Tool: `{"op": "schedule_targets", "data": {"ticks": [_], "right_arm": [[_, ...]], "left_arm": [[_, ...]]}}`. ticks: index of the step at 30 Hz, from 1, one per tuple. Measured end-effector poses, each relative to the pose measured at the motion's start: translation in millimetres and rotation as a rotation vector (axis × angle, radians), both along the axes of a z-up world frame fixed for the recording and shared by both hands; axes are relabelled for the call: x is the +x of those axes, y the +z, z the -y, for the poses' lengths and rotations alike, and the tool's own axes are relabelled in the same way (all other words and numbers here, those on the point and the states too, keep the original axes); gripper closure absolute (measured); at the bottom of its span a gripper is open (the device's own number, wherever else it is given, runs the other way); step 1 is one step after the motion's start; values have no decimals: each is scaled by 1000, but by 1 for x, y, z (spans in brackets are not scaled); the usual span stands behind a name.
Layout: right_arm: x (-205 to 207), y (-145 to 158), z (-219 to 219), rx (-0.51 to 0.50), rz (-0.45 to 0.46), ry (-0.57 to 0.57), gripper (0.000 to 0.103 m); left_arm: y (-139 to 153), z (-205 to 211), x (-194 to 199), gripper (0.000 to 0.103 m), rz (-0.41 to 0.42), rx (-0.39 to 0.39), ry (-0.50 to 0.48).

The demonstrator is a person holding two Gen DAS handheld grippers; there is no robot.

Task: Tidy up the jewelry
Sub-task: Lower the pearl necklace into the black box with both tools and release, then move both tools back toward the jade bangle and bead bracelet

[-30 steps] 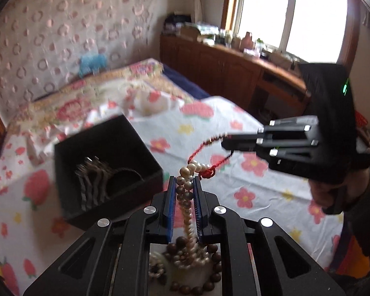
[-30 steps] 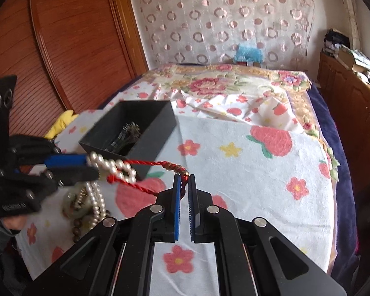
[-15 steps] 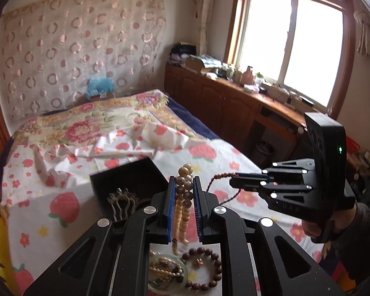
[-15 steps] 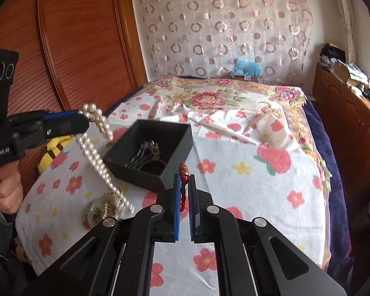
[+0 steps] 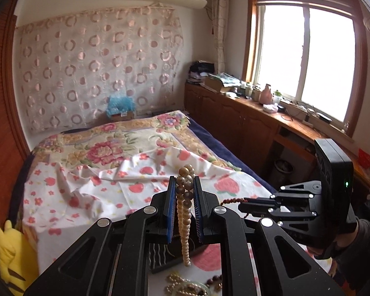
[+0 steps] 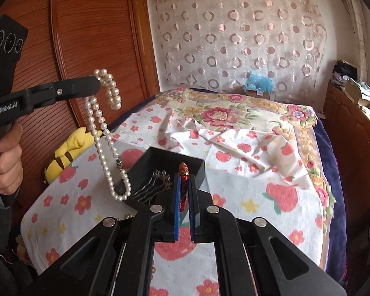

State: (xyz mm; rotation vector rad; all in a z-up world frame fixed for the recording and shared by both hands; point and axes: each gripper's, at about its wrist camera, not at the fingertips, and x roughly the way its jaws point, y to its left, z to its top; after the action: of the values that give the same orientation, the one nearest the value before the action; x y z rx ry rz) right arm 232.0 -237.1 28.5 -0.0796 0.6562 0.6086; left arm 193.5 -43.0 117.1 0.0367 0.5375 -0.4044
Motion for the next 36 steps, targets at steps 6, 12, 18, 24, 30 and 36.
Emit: {"op": "schedule_targets", "data": {"ticks": [6,12,18,24,30,36], "right_arm": [[10,9,-5,-1,22,20,96],[25,2,-16,-6,15,26,96],[47,-13,-32,-9,-10,41,96],[69,-36,-51,-24,-47,51,96],[82,-56,-66,-43,-67,53,95],[82,-62,-70,-45,-70,65,89]], "left_arm": [[2,-7,12,91,2,-2,18],[-29,-10,30,91,-70,3,32],[-68,-20,43,90,-145,5,62],[-97,-30,52,90,-203,7,90],[-100,-33,45,76,-203,8,91],[-107,-40,25,72,-209,20,94]]}}
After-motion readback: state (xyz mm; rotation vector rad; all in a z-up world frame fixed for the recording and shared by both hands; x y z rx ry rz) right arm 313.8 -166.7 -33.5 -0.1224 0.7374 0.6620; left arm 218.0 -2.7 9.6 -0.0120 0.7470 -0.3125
